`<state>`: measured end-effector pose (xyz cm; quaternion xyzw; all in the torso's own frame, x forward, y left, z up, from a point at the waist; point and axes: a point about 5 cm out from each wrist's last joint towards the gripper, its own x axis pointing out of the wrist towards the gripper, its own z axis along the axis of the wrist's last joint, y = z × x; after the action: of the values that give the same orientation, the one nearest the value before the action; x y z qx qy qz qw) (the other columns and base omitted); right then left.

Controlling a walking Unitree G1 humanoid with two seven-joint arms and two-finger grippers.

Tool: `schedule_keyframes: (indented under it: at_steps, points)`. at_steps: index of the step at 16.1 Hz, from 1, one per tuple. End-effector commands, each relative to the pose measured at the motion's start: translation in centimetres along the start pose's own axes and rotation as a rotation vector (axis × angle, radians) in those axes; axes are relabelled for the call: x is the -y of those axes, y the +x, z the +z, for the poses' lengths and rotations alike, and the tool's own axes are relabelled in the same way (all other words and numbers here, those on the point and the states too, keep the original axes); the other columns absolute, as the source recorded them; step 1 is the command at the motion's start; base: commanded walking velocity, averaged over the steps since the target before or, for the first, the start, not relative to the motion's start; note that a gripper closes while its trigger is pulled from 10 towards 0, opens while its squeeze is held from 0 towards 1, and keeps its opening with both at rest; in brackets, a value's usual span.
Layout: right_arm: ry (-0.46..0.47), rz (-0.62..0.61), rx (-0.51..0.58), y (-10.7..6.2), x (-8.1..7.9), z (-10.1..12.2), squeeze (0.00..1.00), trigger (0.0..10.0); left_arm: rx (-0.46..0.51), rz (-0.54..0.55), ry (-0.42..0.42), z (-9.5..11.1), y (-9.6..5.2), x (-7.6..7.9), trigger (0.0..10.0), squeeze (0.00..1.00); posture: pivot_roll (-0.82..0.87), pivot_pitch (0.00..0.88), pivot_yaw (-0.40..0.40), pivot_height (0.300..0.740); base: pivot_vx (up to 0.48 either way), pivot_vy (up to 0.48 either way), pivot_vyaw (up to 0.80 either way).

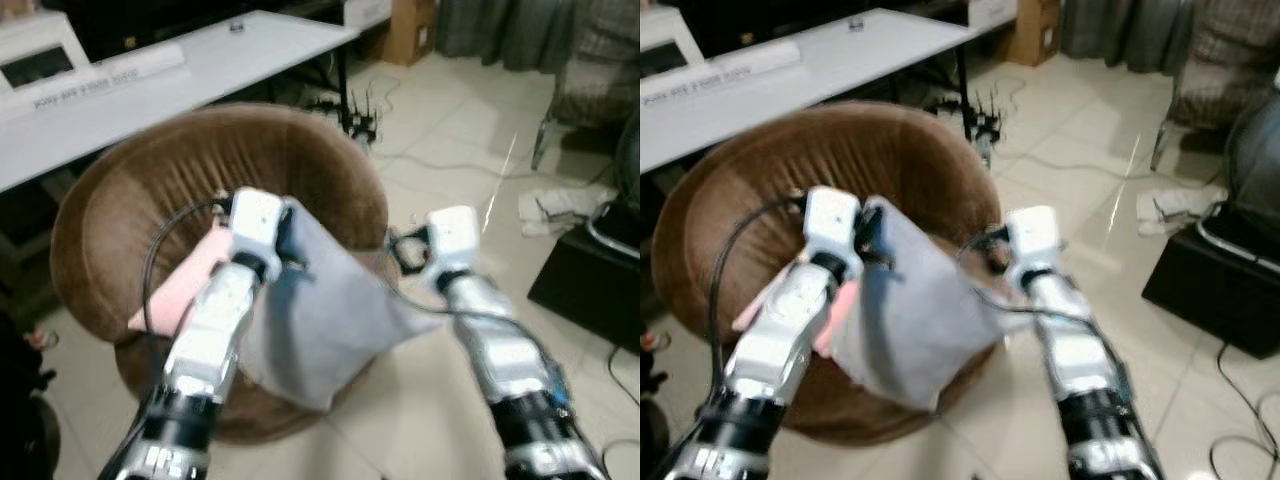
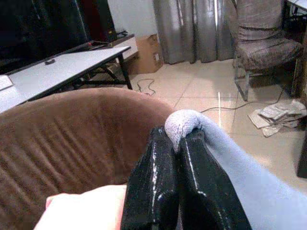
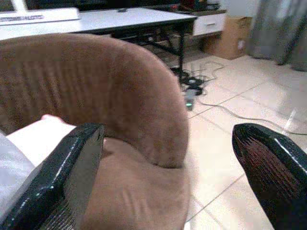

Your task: Move the pillow to the sofa from floor

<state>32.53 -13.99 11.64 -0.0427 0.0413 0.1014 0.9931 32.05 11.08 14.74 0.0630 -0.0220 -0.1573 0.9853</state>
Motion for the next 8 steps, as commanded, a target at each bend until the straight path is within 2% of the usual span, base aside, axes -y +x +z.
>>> schedule_keyframes:
  at_steps: [1, 8]
  points:
    - [0.000, 0.041, 0.023, 0.26, -1.40, 0.62, 0.00, 10.0, 0.063, 0.031, 0.025, 1.51, 0.18, -1.20, 10.0, 0.00, 0.04, 0.000, 0.108, 0.740, 0.390, 0.000, 0.00]
    - [-0.006, 0.040, 0.021, 0.13, -1.30, 0.54, 0.00, 10.0, 0.061, 0.021, 0.024, 1.43, 0.16, -0.97, 10.0, 0.00, 0.04, 0.000, 0.105, 0.740, 0.388, 0.000, 0.00]
